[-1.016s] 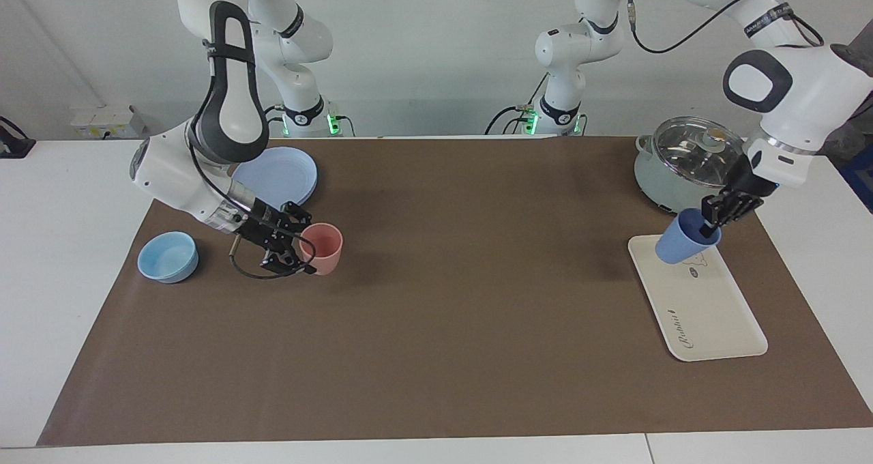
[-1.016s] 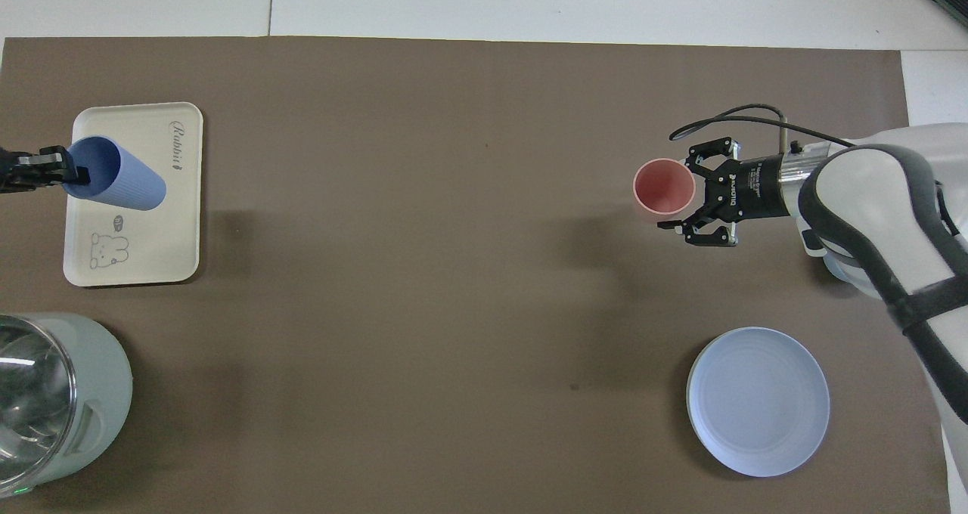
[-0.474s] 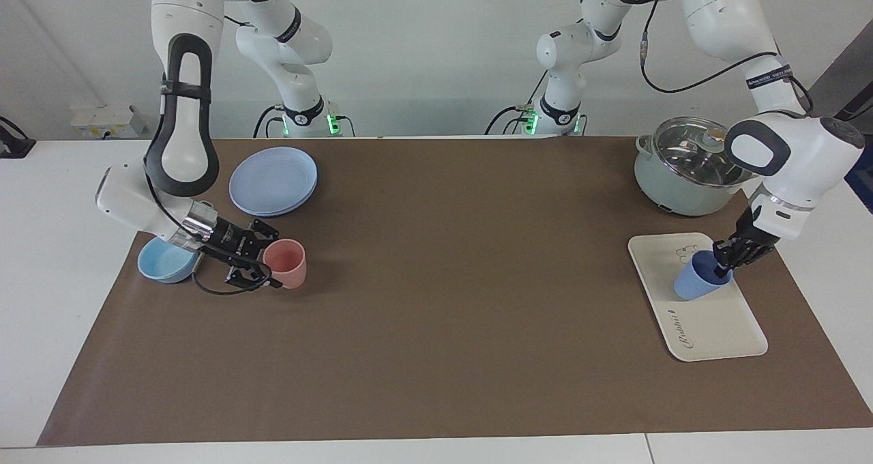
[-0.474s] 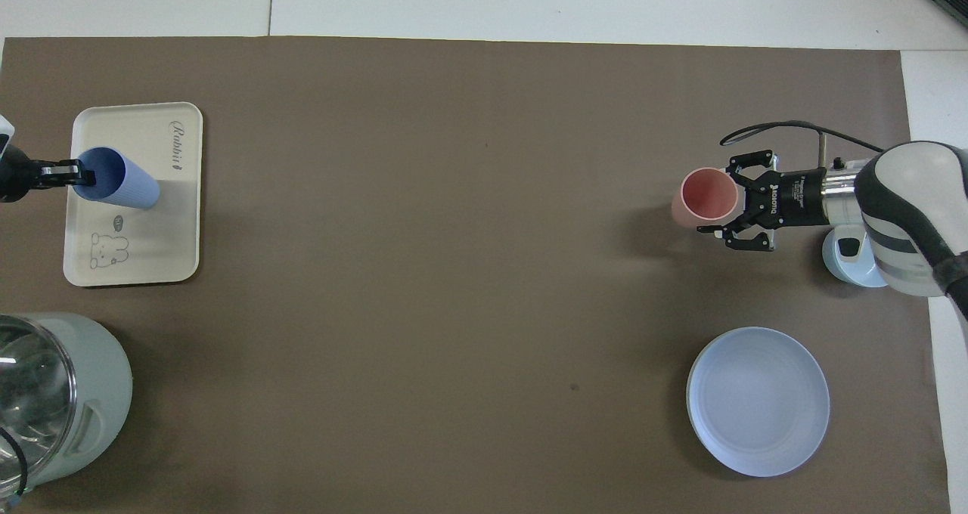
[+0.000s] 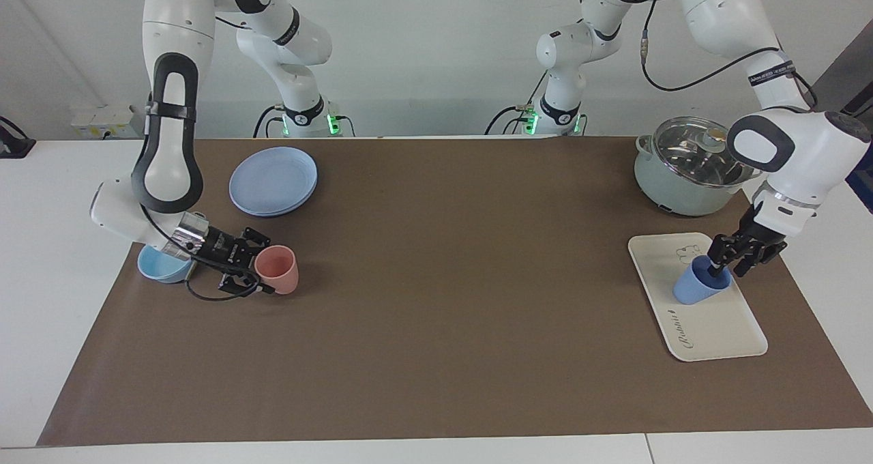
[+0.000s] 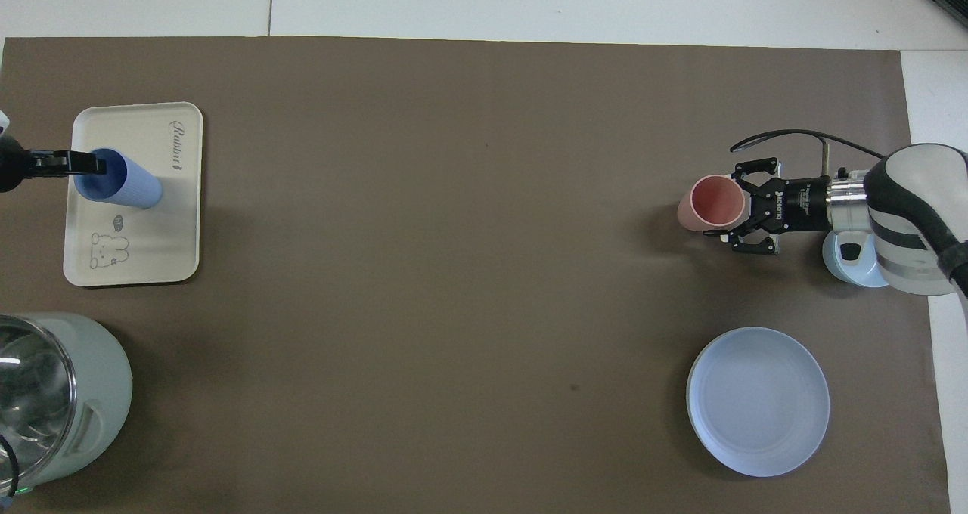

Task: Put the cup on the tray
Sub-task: 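Lower the blue cup onto the tray while the right gripper lowers the pink cup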

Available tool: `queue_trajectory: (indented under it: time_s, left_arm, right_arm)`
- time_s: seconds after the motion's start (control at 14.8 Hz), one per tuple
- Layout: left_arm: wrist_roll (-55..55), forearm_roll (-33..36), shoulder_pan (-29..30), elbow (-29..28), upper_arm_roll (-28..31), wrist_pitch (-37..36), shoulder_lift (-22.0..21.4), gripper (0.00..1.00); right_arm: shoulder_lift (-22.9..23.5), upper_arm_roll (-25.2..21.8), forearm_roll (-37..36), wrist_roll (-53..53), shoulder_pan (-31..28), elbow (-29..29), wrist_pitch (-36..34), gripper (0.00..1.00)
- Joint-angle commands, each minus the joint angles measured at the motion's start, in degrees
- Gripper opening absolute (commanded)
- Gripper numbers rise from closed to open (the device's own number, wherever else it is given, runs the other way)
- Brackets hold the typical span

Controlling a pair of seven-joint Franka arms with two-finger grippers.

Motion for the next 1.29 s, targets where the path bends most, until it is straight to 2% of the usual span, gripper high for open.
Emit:
queue_trajectory:
  time_s: [0.0, 0.14, 0.34, 0.41, 0.47, 0.54, 0.61, 0.88, 1.02, 1.22]
  left_arm:
    - [-0.71, 9.07, -3.39, 2.61, 0.23, -10.12, -4.57, 1.0]
    - [-1.33, 13.67, -7.34, 2.35, 0.23, -15.66, -7.65, 1.0]
    - [-3.34, 14.3, -11.21, 0.78, 0.05, -22.53, -12.04, 1.0]
    - [-5.79, 14.38, -13.14, -0.45, 0.05, -24.19, -13.45, 1.0]
    - [-9.12, 14.38, -15.24, -2.03, 0.05, -25.17, -14.94, 1.0]
    - [-12.2, 14.3, -17.35, -3.17, 0.05, -25.44, -16.17, 1.0]
    - [-14.14, 14.3, -18.77, -4.32, 0.05, -26.05, -17.49, 1.0]
    - [-16.79, 12.98, -20.19, -3.72, -0.21, -28.08, -20.31, 1.0]
    - [-16.8, 12.01, -20.19, -0.48, -0.12, -30.35, -20.32, 1.0]
    - [-16.71, 11.84, -19.84, 6.54, -0.12, -35.27, -19.88, 1.0]
  right_arm:
    - [0.17, 0.43, 2.0, -2.61, -0.13, -0.5, -0.94, 0.0]
    - [-0.18, 0.43, 2.35, -4.54, 0.04, -1.64, -0.68, 0.0]
    - [-0.27, 0.34, 2.79, -5.78, 0.13, -2.09, -0.32, 0.0]
    - [-0.35, 0.25, 2.79, -5.96, 0.22, -2.61, 0.2, 0.31]
    - [-0.44, 0.25, 2.7, -6.31, 0.31, -3.05, 1.33, 0.79]
    - [-0.53, 0.25, 2.44, -6.57, 0.4, -3.14, 1.96, 0.87]
    - [-0.53, 0.25, 2.0, -6.66, 0.4, -3.06, 2.05, 1.0]
    - [-2.72, -0.27, 0.51, -6.66, -0.39, -3.05, 2.14, 1.0]
    - [-4.48, -0.54, -4.65, -7.1, -0.74, -2.97, 3.01, 1.0]
    - [-7.99, -0.98, -12.57, -13.32, -1.01, -2.97, 4.33, 1.0]
